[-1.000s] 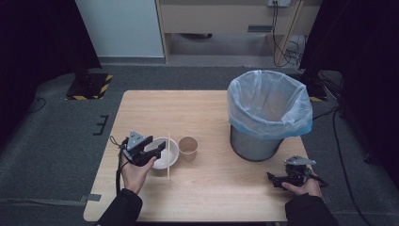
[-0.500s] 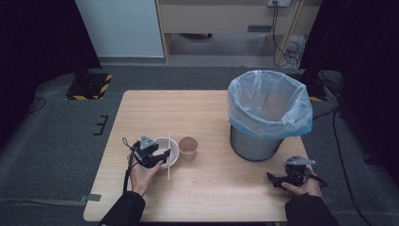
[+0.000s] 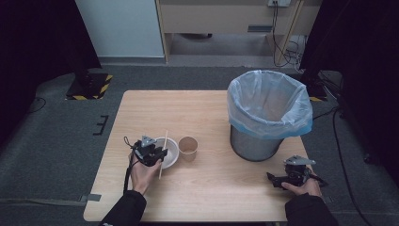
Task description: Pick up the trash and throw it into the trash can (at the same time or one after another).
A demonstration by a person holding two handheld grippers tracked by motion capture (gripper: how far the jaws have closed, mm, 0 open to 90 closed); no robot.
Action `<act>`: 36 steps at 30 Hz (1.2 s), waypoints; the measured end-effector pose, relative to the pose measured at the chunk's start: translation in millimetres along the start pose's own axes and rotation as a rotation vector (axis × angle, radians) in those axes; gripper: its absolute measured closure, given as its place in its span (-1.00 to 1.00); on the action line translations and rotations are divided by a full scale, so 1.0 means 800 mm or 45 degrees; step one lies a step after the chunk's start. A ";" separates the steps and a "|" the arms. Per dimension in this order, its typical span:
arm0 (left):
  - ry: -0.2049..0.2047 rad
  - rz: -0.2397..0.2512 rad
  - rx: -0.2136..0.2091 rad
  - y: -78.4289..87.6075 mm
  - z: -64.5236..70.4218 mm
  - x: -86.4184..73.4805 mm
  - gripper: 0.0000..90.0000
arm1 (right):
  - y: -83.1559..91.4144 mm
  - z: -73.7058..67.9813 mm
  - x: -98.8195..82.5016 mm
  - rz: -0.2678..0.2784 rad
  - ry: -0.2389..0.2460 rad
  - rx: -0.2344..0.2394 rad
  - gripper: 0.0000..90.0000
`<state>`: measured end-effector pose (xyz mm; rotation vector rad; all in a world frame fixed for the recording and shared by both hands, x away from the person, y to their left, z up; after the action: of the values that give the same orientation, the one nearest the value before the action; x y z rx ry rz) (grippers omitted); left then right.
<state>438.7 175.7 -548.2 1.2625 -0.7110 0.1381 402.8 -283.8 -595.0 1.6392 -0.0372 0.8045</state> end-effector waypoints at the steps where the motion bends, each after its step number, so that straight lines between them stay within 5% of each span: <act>1: 0.000 0.000 0.000 0.000 0.000 0.000 0.68 | 0.000 0.000 0.000 0.000 0.000 0.000 -0.94; 6: 0.024 -0.023 -0.002 0.001 -0.005 -0.002 0.88 | 0.000 0.000 0.000 0.000 0.000 0.000 -0.94; 14: 0.016 -0.025 -0.009 0.005 -0.005 0.000 0.89 | 0.000 0.000 0.001 0.005 0.006 -0.001 -0.94; 36: 0.003 0.269 -0.060 0.084 0.000 0.037 0.89 | -0.001 0.000 0.001 0.005 0.013 0.001 -0.94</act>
<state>430.0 189.7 -476.5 1.1402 -0.8405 0.2941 403.7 -283.0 -595.0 1.6363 -0.0325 0.8159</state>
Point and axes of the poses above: each handheld gripper's, and its own axes: y roughly backward along the jaws, x roughly out of its top, z roughly to its right, the point moved 8 cm from there along -y, roughly forward along the jaws, and after that the axes turned 14 degrees about -z, right-handed, at the moved point
